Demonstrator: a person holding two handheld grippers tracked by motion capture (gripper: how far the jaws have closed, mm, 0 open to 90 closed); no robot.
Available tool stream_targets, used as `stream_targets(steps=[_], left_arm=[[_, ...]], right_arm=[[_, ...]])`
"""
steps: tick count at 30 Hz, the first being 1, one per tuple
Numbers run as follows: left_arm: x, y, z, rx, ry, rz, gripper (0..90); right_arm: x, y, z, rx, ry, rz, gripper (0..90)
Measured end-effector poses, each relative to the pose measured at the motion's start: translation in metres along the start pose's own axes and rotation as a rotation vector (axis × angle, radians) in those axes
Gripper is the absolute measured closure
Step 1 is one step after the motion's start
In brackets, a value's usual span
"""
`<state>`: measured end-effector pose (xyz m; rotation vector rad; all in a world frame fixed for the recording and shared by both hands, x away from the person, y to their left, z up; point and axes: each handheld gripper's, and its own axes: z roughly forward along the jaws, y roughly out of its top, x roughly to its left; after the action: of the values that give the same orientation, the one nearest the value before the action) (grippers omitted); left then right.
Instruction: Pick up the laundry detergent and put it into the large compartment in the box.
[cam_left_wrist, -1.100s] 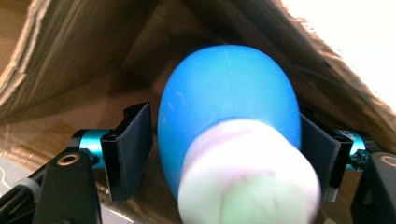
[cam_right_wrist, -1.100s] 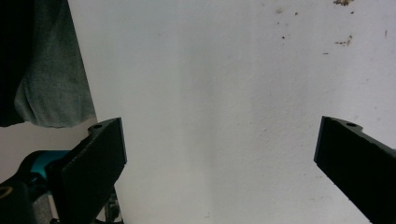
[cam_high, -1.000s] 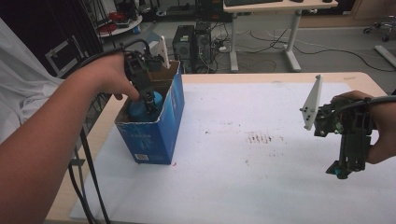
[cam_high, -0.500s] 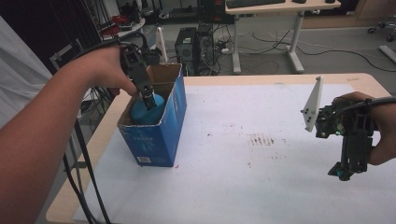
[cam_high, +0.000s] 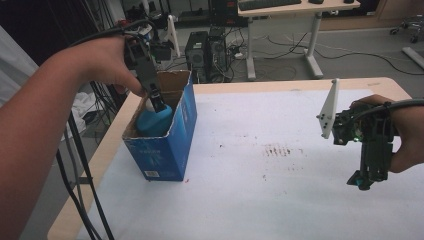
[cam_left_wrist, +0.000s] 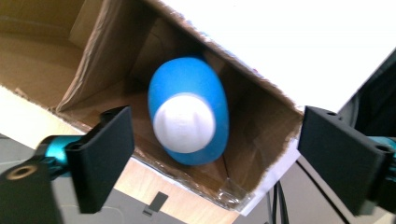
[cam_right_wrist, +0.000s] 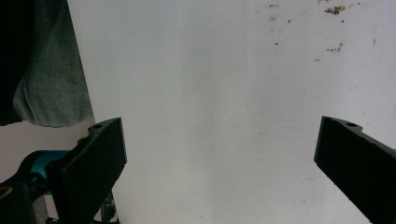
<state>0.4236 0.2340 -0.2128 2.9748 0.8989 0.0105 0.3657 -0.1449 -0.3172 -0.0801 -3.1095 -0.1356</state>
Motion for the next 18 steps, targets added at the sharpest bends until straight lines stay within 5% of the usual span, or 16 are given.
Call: stream_targets(steps=[18], left_arm=[[-0.035,0.036,-0.009,-0.003,-0.035,0.192,1.7]], right_arm=[[0.001,0.005,-0.010,0.015,-0.006,-0.007,1.4]])
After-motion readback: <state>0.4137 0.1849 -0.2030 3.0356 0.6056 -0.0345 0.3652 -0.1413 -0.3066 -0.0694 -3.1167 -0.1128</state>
